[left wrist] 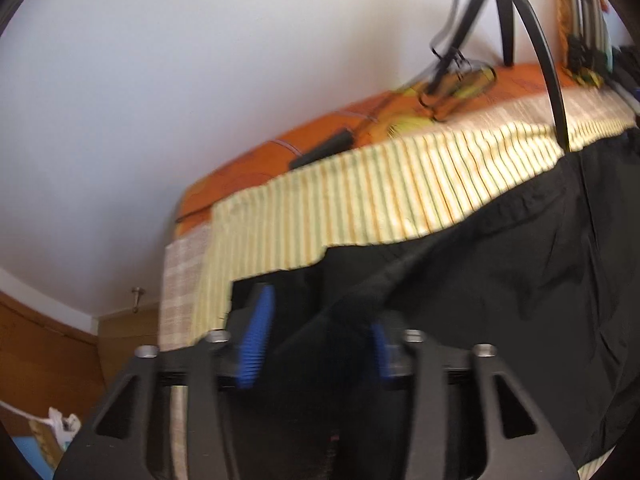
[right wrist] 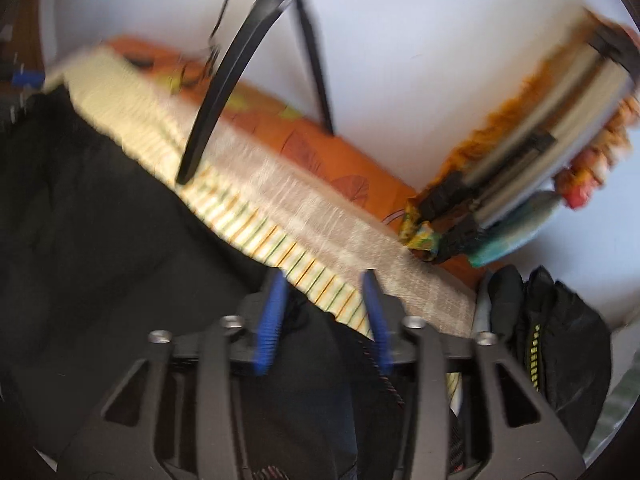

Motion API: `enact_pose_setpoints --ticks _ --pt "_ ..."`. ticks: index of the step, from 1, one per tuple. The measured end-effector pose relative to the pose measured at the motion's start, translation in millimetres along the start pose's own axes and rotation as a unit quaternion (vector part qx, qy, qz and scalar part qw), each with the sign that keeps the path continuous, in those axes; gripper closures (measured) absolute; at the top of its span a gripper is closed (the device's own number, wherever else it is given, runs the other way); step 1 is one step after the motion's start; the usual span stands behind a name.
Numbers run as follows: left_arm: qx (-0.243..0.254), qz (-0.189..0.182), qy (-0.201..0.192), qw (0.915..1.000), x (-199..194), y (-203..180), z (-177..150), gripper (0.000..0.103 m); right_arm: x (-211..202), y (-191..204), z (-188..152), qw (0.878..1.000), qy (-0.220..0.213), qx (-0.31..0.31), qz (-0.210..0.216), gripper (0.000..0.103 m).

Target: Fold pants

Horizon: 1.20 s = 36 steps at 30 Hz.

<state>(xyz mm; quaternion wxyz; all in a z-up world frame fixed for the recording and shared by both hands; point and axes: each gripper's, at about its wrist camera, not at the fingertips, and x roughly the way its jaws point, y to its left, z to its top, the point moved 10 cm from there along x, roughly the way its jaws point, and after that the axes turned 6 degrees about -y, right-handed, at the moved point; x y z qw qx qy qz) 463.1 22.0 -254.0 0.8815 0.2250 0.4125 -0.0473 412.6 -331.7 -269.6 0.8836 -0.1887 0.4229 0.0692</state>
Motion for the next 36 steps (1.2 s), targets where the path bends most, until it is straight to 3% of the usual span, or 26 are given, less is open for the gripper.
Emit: enact_pose_setpoints --ticks 5,10,16,20,22,27,31,33,36 --pt "-0.007 0.006 -0.025 0.9997 -17 11 8 0.046 -51 -21 2 0.997 -0.038 0.066 0.024 0.043" --pt "0.005 0.025 -0.025 0.9994 -22 20 5 0.039 -101 -42 -23 0.990 -0.058 0.125 0.031 0.038" --pt "0.000 0.045 -0.051 0.9977 -51 34 9 0.039 -140 -73 -88 0.976 -0.052 0.210 0.013 0.031" --pt "-0.005 0.020 -0.080 0.9965 -85 24 12 0.039 -140 -81 -145 0.956 -0.019 0.292 0.031 0.030" --pt "-0.004 -0.005 -0.094 0.9956 -103 8 10 0.039 -138 -84 -166 0.943 -0.010 0.328 0.050 0.030" --pt "0.044 -0.133 -0.101 0.9850 -149 -89 -14 0.039 -121 -81 -177 0.914 0.004 0.385 0.125 0.030" --pt "0.100 -0.219 -0.083 0.9669 -167 -177 -37 0.039 -107 -70 -170 0.896 0.017 0.408 0.176 0.030" --pt "0.132 -0.239 -0.084 0.9584 -176 -212 -46 0.039 -101 -61 -168 0.880 0.026 0.424 0.212 0.030" --pt "0.191 -0.239 -0.089 0.9478 -182 -255 -54 0.034 -95 -52 -171 0.871 0.041 0.430 0.234 0.030"
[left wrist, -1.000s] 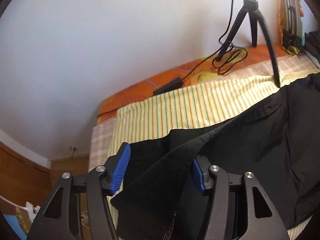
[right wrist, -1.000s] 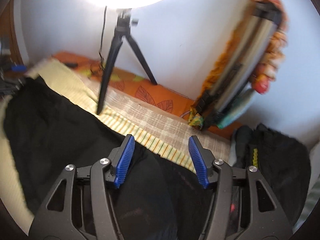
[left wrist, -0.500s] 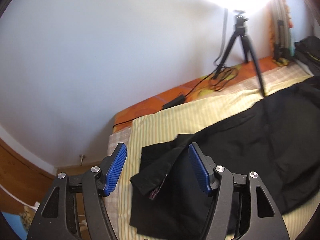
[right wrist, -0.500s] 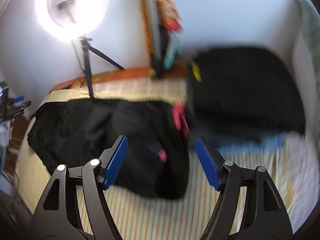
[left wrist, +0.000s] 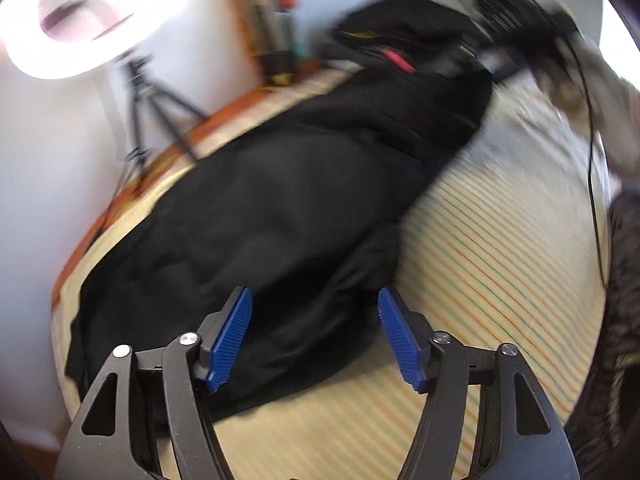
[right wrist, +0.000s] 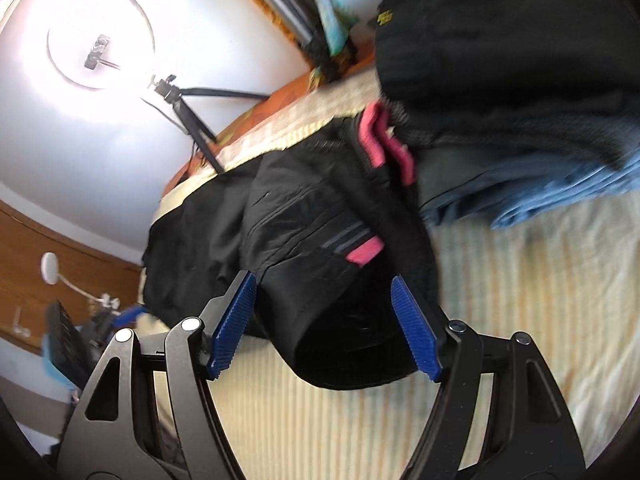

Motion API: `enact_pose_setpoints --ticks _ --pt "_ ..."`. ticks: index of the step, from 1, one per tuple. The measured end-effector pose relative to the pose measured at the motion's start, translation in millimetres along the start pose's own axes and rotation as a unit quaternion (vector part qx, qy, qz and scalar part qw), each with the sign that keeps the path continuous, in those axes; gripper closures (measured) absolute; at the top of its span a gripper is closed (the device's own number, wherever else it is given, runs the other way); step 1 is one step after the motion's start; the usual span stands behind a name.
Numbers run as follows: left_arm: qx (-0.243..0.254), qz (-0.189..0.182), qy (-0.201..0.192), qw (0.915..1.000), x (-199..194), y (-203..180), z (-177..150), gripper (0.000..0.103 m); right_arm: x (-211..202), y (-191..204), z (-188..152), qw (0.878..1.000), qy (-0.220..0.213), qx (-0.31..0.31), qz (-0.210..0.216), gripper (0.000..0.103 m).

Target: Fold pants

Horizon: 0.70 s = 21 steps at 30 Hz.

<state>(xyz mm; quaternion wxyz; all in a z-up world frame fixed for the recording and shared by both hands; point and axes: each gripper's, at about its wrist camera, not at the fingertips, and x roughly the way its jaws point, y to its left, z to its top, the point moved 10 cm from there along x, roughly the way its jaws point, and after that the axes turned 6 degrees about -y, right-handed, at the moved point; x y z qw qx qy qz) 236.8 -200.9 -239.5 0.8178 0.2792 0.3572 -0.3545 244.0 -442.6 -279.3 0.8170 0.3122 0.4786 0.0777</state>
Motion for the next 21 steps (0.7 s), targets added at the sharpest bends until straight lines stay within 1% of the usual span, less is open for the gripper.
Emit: enact_pose_setpoints --ticks 1,2,3,4,5,6,7,8,9,10,11,12,13,14,15,16,17,18,19,20,21 --pt "0.017 0.003 0.005 0.9998 9 -10 2 0.033 2 -1 -1 1.000 0.004 0.003 0.001 0.030" --pt "0.025 0.002 0.007 0.9997 14 -12 2 0.033 6 -1 -2 1.000 0.010 0.007 0.006 0.030" --pt "0.033 0.005 0.011 0.9994 24 -19 3 0.033 10 0 -3 1.000 0.017 0.011 0.012 0.032" --pt "0.040 0.012 0.015 0.9990 30 -21 2 0.033 13 2 -4 1.000 0.019 0.014 0.018 0.037" --pt "0.048 0.024 0.020 0.9983 39 -22 2 0.033 15 5 -4 0.999 0.021 0.014 0.025 0.052" --pt "0.054 0.031 0.024 0.9978 48 -22 2 0.033 16 10 -4 0.999 0.018 0.011 0.036 0.068" --pt "0.056 0.034 0.026 0.9975 53 -23 3 0.033 15 15 -3 0.999 0.013 0.002 0.037 0.077" --pt "0.056 0.034 0.025 0.9976 59 -23 5 0.032 13 22 -1 0.999 0.003 -0.022 0.031 0.091" --pt "0.054 0.033 0.022 0.9978 60 -22 6 0.032 9 30 1 0.998 -0.012 -0.065 0.009 0.092" --pt "0.047 0.030 0.019 0.9983 60 -19 7 0.031 6 40 2 0.993 -0.025 -0.114 -0.015 0.092" --pt "0.034 0.026 0.019 0.9989 61 -15 8 0.035 3 49 3 0.987 -0.037 -0.155 -0.032 0.094" --pt "0.027 0.022 0.020 0.9992 62 -13 8 0.037 -2 62 3 0.975 -0.054 -0.211 -0.049 0.095" --pt "0.024 0.018 0.020 0.9994 64 -14 8 0.043 -7 70 3 0.966 -0.066 -0.243 -0.057 0.095" --pt "0.021 0.011 0.020 0.9995 65 -14 9 0.048 -12 81 3 0.954 -0.081 -0.280 -0.064 0.095" --pt "0.019 0.001 0.018 0.9997 65 -16 9 0.050 -17 91 4 0.941 -0.098 -0.315 -0.072 0.096" --pt "0.017 -0.008 0.016 0.9997 65 -18 7 0.058 -20 96 5 0.931 -0.110 -0.338 -0.083 0.096" --pt "0.013 -0.019 0.016 0.9996 65 -20 7 0.067 -20 96 7 0.924 -0.114 -0.352 -0.094 0.096" --pt "0.010 -0.027 0.015 0.9995 64 -21 6 0.071 -14 90 7 0.923 -0.104 -0.357 -0.100 0.096" --pt "0.007 -0.034 0.015 0.9993 65 -22 7 0.075 -8 81 8 0.921 -0.092 -0.360 -0.115 0.096" --pt "0.007 -0.037 0.013 0.9992 66 -23 8 0.080 -1 69 10 0.914 -0.086 -0.370 -0.142 0.096" --pt "0.010 -0.039 0.012 0.9991 66 -23 9 0.082 6 57 12 0.905 -0.076 -0.384 -0.164 0.096"
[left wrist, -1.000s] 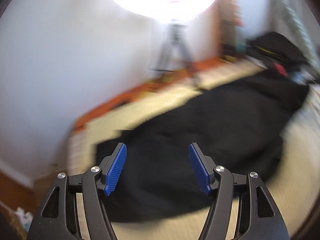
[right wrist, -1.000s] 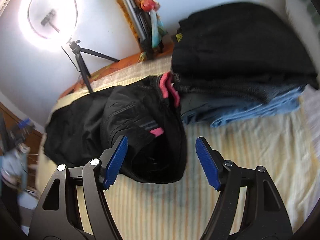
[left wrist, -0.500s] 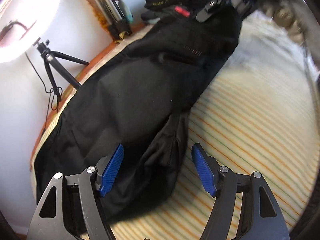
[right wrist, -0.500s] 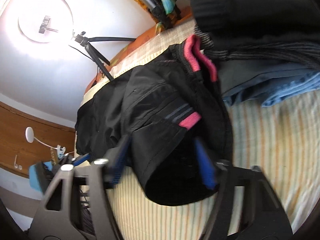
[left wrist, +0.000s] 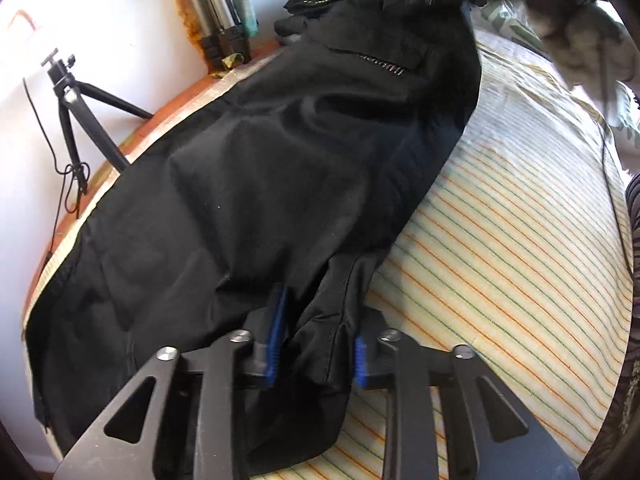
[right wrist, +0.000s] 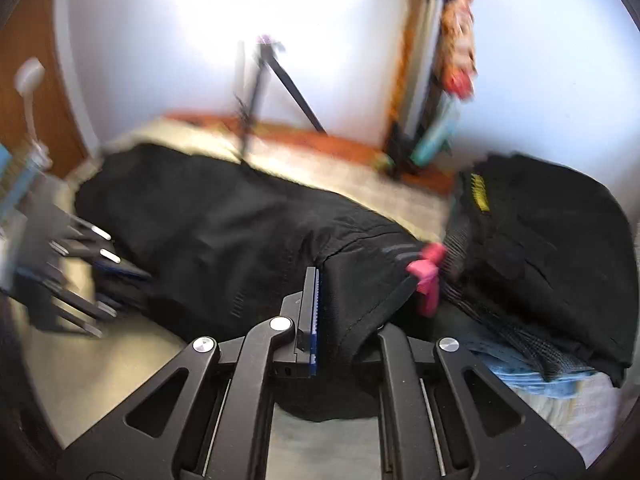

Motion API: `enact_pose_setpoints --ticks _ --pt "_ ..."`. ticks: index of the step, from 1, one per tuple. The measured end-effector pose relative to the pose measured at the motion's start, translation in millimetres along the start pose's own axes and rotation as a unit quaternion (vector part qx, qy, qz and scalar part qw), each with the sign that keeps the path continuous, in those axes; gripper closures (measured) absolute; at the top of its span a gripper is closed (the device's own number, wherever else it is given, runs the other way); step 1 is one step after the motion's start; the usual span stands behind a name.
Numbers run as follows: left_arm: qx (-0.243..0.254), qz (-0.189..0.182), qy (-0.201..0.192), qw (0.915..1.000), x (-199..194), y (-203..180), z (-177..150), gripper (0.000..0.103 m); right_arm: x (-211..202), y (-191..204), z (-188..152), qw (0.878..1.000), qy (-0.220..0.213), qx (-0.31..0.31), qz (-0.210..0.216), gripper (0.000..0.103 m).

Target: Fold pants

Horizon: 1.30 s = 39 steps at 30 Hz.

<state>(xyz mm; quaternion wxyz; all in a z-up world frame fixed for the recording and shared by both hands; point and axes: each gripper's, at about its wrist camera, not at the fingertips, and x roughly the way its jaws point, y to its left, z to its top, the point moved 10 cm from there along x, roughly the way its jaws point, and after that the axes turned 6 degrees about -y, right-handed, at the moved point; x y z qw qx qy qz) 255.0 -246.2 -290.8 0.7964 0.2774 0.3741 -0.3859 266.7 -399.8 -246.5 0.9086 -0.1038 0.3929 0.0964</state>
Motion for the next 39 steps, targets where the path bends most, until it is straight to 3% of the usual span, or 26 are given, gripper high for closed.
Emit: enact_pose_setpoints --ticks 2,4,6,9,12,19,21,22,23,24,25,26,27,32,35,39 --pt "0.000 -0.004 0.000 1.0000 0 -1 0 0.086 17 -10 -17 0.999 0.038 -0.009 -0.010 0.095" --pt "-0.002 -0.009 0.000 1.0000 -1 0 0 0.090 22 -26 -30 0.997 0.070 0.029 -0.012 0.086" --pt "-0.002 -0.012 0.000 0.9999 -5 0 -1 0.092 11 -38 -32 0.994 0.069 0.086 -0.023 0.053" --pt "-0.004 -0.018 -0.006 0.9998 -10 2 1 0.094 -24 -55 -37 0.982 0.037 0.181 -0.037 0.019" --pt "-0.008 -0.023 -0.012 0.9996 -16 4 3 0.094 -44 -62 -65 0.956 0.045 0.288 -0.034 0.014" --pt "-0.020 -0.031 -0.021 0.9991 -23 11 9 0.095 -27 -42 -113 0.869 0.042 0.487 0.075 0.014" --pt "-0.017 -0.030 -0.020 0.9992 -24 10 9 0.095 -19 -39 -113 0.862 0.025 0.500 0.079 0.014" --pt "-0.013 -0.030 -0.018 0.9993 -24 9 9 0.095 -16 -41 -108 0.863 0.012 0.500 0.074 0.014" --pt "-0.010 -0.030 -0.018 0.9993 -24 9 8 0.095 -14 -41 -103 0.863 -0.002 0.500 0.075 0.021" --pt "-0.005 -0.029 -0.016 0.9994 -24 9 8 0.095 -11 -42 -98 0.862 -0.010 0.502 0.075 0.043" --pt "-0.001 -0.027 -0.014 0.9995 -24 8 8 0.095 -8 -42 -95 0.863 -0.011 0.500 0.074 0.057" --pt "0.000 -0.028 -0.013 0.9995 -23 8 8 0.095 -7 -42 -93 0.864 -0.010 0.498 0.075 0.086" --pt "0.002 -0.028 -0.013 0.9995 -24 8 9 0.095 -9 -42 -90 0.863 -0.011 0.499 0.079 0.091" --pt "0.011 -0.044 -0.012 0.9989 -38 -2 5 0.096 -63 -35 -67 0.893 -0.027 0.443 0.073 0.095" --pt "0.027 -0.066 -0.009 0.9974 -50 -19 -2 0.096 -98 -31 -74 0.903 -0.007 0.424 0.075 0.095" --pt "0.055 -0.097 -0.003 0.9938 -63 -56 -12 0.096 -118 -24 -107 0.915 0.050 0.398 0.049 0.095"
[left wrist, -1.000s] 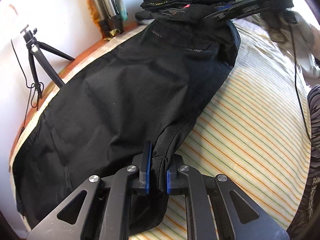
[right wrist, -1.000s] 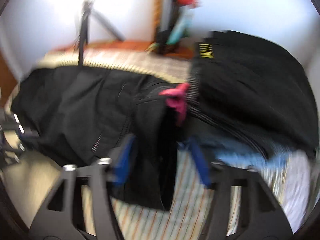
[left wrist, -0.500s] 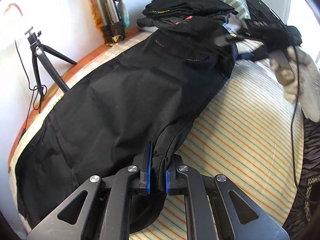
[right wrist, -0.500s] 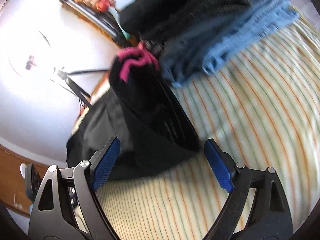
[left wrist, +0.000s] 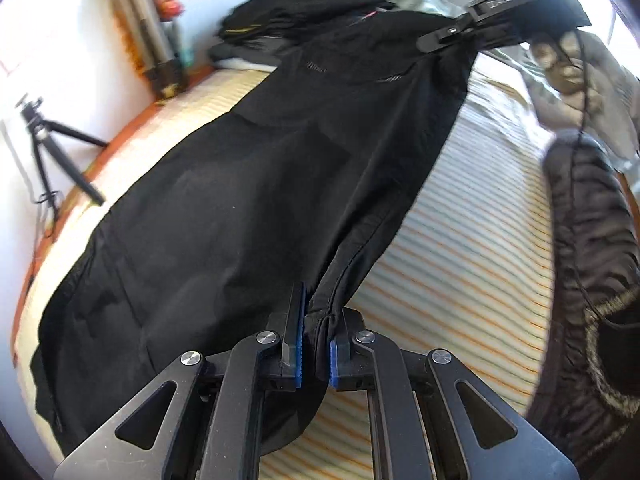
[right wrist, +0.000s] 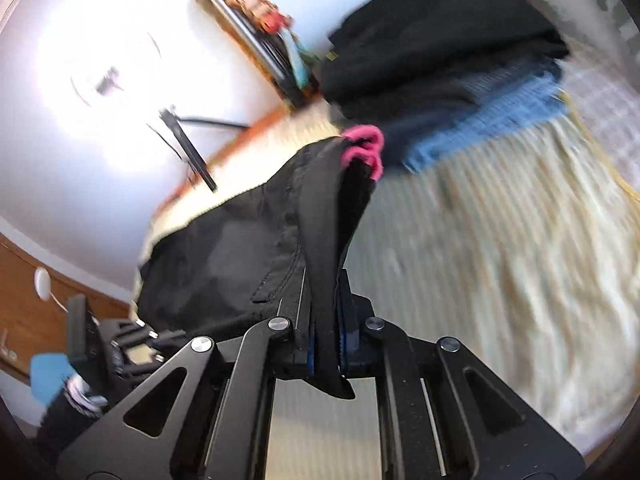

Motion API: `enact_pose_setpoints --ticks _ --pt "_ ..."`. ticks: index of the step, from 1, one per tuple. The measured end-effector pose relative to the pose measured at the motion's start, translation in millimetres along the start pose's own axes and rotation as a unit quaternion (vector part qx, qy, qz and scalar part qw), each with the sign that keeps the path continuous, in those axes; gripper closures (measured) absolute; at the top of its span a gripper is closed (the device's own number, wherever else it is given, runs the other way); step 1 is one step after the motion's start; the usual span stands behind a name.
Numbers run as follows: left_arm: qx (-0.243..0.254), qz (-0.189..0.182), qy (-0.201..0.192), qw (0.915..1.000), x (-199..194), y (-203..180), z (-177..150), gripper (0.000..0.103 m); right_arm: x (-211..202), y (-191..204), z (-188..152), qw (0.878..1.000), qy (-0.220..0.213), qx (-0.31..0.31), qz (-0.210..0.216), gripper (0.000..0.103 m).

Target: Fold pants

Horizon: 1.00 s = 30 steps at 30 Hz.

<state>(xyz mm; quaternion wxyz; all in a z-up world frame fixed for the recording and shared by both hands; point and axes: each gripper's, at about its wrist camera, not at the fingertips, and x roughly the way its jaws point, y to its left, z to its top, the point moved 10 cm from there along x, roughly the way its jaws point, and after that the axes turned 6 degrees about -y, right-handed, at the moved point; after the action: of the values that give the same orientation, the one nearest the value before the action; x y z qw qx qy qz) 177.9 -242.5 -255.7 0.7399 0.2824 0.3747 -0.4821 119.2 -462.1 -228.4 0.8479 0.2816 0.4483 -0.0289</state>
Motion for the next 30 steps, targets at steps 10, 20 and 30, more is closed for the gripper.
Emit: enact_pose_setpoints --ticks 10,20,30 --pt "-0.026 0.003 0.013 0.9996 6 -5 -15 0.075 10 -46 10 0.999 0.013 -0.017 -0.037 0.034" --pt "-0.176 0.016 -0.057 0.9827 -60 34 -27 0.055 54 -43 47 1.000 0.022 0.014 -0.011 0.083" --pt "-0.339 0.182 -0.068 0.9204 -126 178 -134 0.052 60 -30 61 0.980 0.017 -0.140 -0.141 0.092"
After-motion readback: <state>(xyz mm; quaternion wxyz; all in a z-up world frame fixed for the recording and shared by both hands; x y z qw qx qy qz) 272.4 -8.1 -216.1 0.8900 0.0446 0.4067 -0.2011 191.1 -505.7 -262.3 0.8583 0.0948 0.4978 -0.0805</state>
